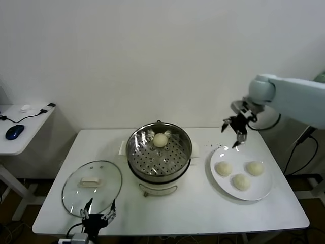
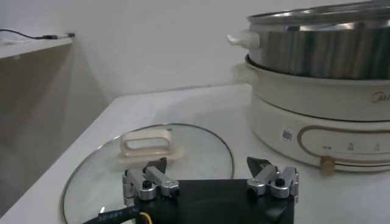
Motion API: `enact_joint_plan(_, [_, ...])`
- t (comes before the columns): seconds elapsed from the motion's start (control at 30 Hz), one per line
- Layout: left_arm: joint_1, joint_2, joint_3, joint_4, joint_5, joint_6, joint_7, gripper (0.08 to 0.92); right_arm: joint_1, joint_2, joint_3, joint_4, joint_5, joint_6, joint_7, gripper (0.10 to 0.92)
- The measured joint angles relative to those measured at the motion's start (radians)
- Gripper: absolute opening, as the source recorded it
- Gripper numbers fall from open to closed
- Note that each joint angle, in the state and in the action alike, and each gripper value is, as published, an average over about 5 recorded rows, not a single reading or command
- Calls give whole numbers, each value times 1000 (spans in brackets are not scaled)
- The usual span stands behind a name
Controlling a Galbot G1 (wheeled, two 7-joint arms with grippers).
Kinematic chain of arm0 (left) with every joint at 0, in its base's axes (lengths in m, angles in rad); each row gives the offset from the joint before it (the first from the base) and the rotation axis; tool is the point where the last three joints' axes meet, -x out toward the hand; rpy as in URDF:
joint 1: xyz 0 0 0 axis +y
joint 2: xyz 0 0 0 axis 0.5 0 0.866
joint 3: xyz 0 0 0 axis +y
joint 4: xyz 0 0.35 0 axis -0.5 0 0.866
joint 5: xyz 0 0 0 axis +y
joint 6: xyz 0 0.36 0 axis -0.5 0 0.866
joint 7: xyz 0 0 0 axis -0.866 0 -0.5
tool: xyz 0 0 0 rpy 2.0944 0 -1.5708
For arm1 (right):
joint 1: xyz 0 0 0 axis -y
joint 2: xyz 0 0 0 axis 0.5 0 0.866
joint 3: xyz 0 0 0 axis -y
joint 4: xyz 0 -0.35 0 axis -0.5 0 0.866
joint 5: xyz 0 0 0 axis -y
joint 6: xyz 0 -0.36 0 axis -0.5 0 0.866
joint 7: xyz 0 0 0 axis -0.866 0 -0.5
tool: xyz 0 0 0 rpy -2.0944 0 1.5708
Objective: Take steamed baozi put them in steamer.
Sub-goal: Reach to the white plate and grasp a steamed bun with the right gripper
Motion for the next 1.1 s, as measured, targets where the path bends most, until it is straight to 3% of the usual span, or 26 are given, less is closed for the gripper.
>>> enact_joint_plan(0.77, [7, -5, -3, 4, 4, 0, -5, 823, -369, 33, 248, -116, -152, -184, 123, 799])
enact_joint_plan(1.1, [9, -5, 0, -2, 5, -1, -13, 823, -417, 39, 323, -125, -175, -200, 147, 610])
